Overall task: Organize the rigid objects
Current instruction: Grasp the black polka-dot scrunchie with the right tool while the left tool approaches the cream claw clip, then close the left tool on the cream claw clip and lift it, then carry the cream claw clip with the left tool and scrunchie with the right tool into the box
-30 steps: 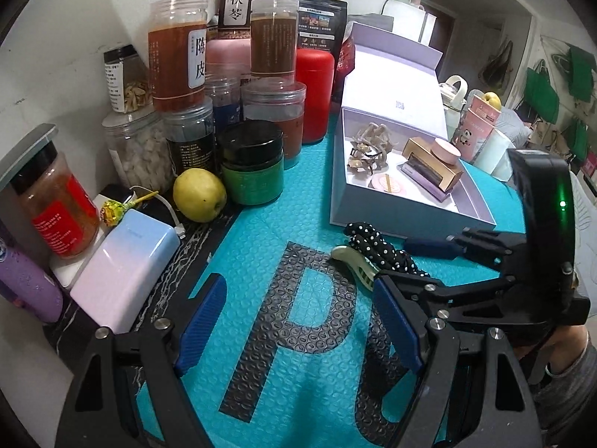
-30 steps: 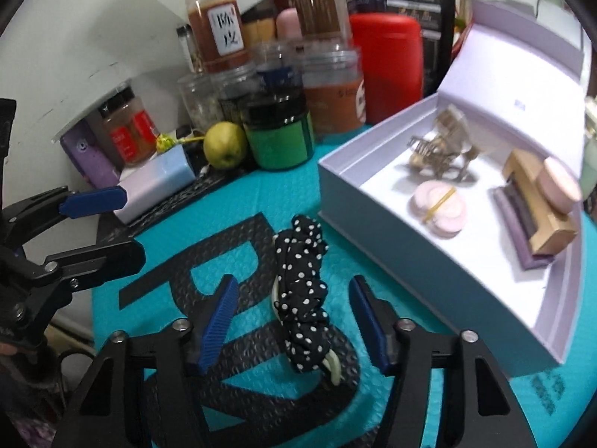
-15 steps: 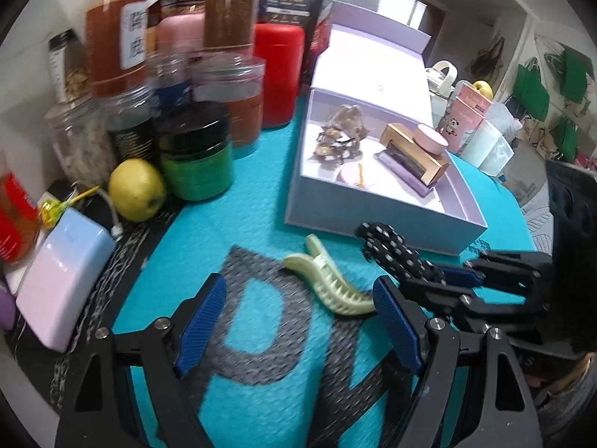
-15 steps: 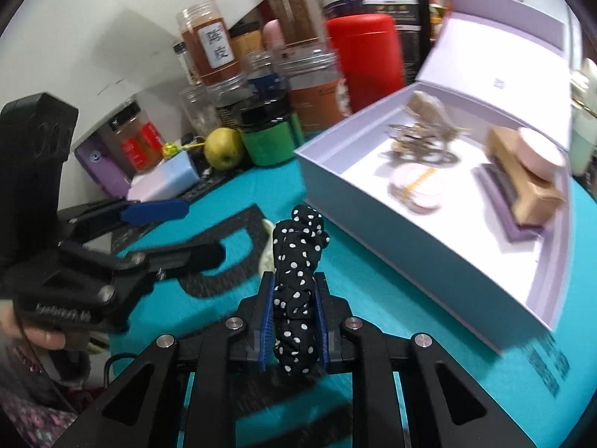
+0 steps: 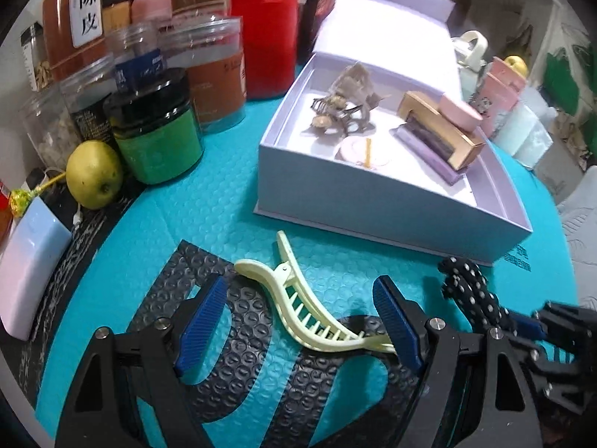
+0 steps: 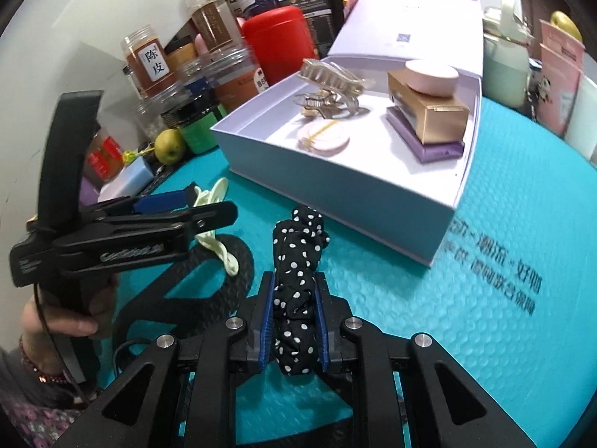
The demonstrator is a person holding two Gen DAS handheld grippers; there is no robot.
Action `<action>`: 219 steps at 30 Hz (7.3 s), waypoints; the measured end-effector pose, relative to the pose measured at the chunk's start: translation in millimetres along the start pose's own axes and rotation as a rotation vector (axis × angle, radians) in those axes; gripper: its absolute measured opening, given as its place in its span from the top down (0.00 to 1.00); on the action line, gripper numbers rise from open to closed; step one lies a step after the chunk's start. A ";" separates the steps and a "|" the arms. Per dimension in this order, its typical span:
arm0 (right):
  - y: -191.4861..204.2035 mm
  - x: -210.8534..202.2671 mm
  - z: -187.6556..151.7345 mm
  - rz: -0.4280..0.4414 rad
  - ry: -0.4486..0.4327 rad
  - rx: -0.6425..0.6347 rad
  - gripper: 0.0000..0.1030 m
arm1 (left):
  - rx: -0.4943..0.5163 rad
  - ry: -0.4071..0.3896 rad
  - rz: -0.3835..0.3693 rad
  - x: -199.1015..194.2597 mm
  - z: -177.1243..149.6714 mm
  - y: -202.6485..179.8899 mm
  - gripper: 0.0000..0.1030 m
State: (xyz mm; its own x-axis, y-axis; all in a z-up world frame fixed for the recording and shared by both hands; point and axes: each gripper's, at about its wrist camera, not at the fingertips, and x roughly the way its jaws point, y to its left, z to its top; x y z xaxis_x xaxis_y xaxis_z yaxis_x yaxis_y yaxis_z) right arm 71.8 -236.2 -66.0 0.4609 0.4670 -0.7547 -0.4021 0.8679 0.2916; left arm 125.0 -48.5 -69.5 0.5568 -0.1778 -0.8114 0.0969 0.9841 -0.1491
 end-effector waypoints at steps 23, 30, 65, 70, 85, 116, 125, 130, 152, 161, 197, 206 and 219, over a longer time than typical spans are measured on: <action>16.2 -12.9 -18.0 0.091 -0.048 0.015 0.81 | 0.130 0.005 -0.021 -38.1 -39.1 11.6 0.68; 27.2 -15.7 -27.7 0.068 -0.039 -0.002 0.81 | 0.162 0.024 -0.037 -49.1 -54.5 12.6 0.67; 52.9 -0.2 -42.9 -0.106 0.029 -0.045 0.62 | 0.202 0.101 -0.024 -52.2 -72.4 1.9 0.68; 60.3 0.9 -47.1 -0.148 0.024 -0.109 0.73 | 0.247 0.117 -0.011 -50.3 -71.2 -3.1 0.64; 65.0 -4.4 -54.6 -0.147 0.018 -0.142 0.84 | 0.174 0.070 -0.094 -62.4 -81.2 -2.6 0.80; 59.6 -72.3 -50.1 -0.088 -0.093 -0.002 0.84 | 0.268 -0.055 -0.161 -101.9 -49.6 -44.9 0.80; 53.5 -84.9 -50.1 -0.096 -0.105 0.035 0.84 | 0.342 -0.059 -0.182 -103.6 -40.5 -59.7 0.80; 52.1 -90.7 -45.6 -0.103 -0.104 0.031 0.83 | 0.355 -0.051 -0.215 -102.4 -36.4 -66.6 0.80; 28.2 -88.2 8.3 -0.099 -0.120 -0.019 0.83 | 0.367 -0.086 -0.226 -87.5 13.5 -86.8 0.80; 10.7 -84.4 32.6 -0.091 -0.126 -0.020 0.83 | 0.340 -0.081 -0.227 -73.8 38.4 -88.9 0.80; -49.6 -42.0 111.4 -0.095 -0.142 -0.120 0.83 | 0.284 -0.086 -0.187 1.8 117.0 -95.3 0.80; -59.2 -24.8 111.8 -0.074 -0.120 -0.110 0.83 | 0.297 -0.055 -0.169 19.2 118.4 -98.1 0.80; -57.7 5.0 100.6 -0.054 -0.069 -0.123 0.83 | 0.319 0.011 -0.138 45.7 106.3 -89.4 0.80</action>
State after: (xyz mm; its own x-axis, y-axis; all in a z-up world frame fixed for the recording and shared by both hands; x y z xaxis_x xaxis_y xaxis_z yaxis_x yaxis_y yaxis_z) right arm 176.9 -267.0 -27.5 0.5364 0.4341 -0.7238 -0.4672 0.8669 0.1737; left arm 229.5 -144.1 -33.2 0.5118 -0.3076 -0.8021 0.4245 0.9023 -0.0752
